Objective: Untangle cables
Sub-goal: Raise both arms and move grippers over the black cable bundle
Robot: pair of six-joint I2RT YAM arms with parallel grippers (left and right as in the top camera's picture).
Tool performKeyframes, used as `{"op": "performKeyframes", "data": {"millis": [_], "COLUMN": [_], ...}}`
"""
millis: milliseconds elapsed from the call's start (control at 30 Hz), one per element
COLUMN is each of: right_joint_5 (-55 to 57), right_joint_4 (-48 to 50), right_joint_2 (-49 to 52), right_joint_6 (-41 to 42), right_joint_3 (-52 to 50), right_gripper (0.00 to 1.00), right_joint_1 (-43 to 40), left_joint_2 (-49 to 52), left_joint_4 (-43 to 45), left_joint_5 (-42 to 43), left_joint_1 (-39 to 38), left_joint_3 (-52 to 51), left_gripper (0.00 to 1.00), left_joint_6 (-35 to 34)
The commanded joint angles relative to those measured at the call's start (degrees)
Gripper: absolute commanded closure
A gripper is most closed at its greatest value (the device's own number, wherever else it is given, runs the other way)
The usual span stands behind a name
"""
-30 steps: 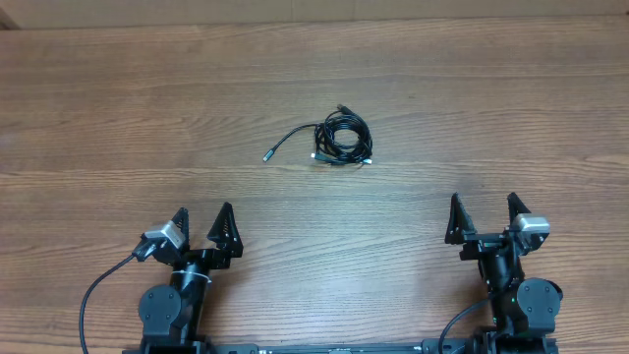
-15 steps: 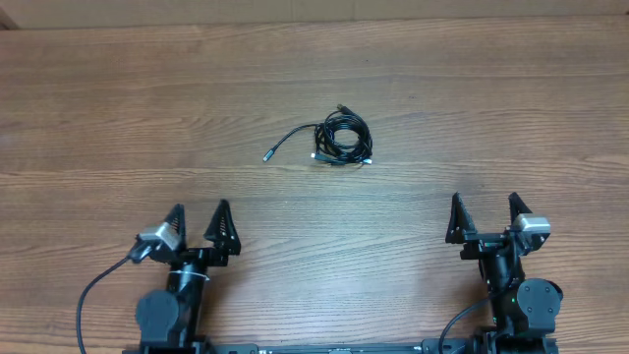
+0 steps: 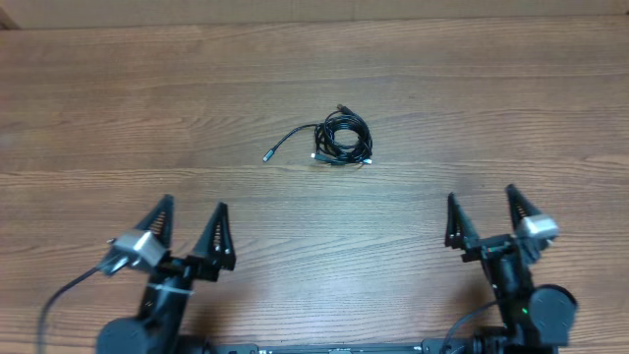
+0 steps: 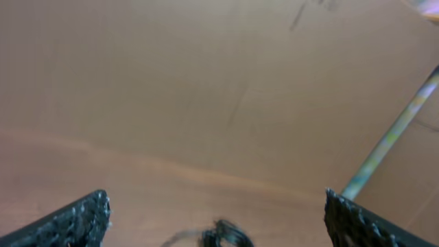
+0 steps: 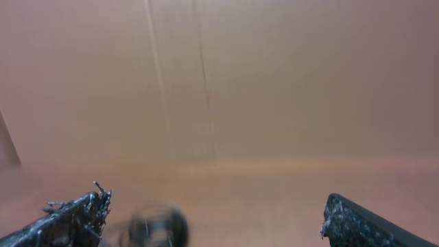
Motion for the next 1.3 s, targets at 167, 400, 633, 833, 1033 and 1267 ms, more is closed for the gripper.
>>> {"op": "performKeyframes", "data": {"millis": [167,400,633,833,1033,1267], "right_joint_5": [2.7,2.7,2.5,-1.2,-11.1,-13.6], "right_joint_4": [-9.1,-30.1,-54.8,-65.4,-67.3,-69.6], "right_joint_2": [14.8,36.6,59.3,71.1,77.4,84.4], "right_joint_6": [1.7,1.7,1.7,1.7,1.7,1.8], "right_joint_3": [23.6,49.4,76.2,85.0,85.0,84.8], "right_gripper": [0.0,0.0,0.0,0.0,0.0,0.32], "right_joint_1": [-0.4,-0.4,-0.4,-0.4,-0.4,-0.3], "left_joint_2": [28.2,58.2,82.5,93.4,103.1,114.0], "left_joint_4": [-21.7,-51.0,-73.3,-71.3,-72.4,-74.3], "left_joint_5": [4.4,10.9,13.9,20.7,24.2,23.3], "left_joint_1": [0.2,0.2,0.2,0.2,-0.8,-7.5], "left_joint_3": [39.8,77.0,99.0,99.0,98.8,98.2], "left_gripper": [0.01,0.0,0.0,0.0,0.96,0.96], "left_joint_6": [5.8,8.7,10.3,10.3,9.0,8.3]}}
